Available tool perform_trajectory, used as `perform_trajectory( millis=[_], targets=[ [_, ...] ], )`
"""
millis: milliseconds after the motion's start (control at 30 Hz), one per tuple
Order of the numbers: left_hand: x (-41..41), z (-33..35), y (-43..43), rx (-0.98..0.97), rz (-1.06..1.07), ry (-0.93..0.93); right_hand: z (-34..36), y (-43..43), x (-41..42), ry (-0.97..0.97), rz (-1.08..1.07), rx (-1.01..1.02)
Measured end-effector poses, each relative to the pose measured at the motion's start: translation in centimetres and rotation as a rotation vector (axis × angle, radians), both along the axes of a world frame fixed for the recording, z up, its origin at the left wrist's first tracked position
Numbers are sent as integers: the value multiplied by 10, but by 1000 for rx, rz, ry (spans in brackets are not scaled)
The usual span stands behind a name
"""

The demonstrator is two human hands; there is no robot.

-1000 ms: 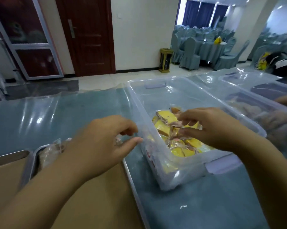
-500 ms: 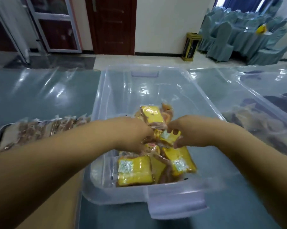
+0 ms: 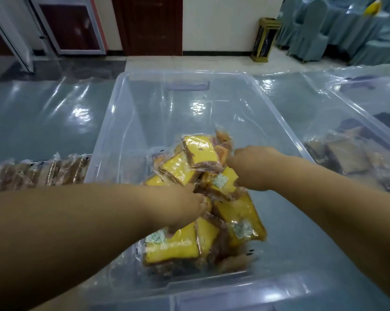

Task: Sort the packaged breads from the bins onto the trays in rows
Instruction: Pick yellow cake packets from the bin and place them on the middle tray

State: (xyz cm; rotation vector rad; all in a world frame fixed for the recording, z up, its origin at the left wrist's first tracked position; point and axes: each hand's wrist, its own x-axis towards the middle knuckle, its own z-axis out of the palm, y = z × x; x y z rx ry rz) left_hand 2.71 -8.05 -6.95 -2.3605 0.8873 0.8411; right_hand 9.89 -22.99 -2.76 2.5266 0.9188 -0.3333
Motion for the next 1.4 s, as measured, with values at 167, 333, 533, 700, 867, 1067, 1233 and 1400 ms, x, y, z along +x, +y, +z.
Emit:
perform_trajectory(
  millis=[167, 333, 533, 700, 867, 1067, 1233, 1400],
  targets=[
    [1, 0, -4, -41, 23, -3, -17, 10, 12, 38, -9, 8],
    [0, 15, -3, -21, 158, 43, -30, 4, 8, 96, -42, -108],
    [7, 36, 19, -78, 339, -3, -27, 8, -13, 183, 54, -183],
    [10, 41, 28, -121, 387, -78, -34, 7, -21, 179, -14, -164],
    [13, 38, 30, -178, 476, -80, -39, 13, -4, 100, -61, 31],
    [18, 38, 36, -183, 525, -88, -49, 12, -11, 386, -92, -142],
    [18, 37, 36, -188, 535, -96, -46, 14, -17, 341, -68, -143],
    [16, 42, 39, -231, 577, -103, -31, 12, -12, 401, -194, -84]
  ],
)
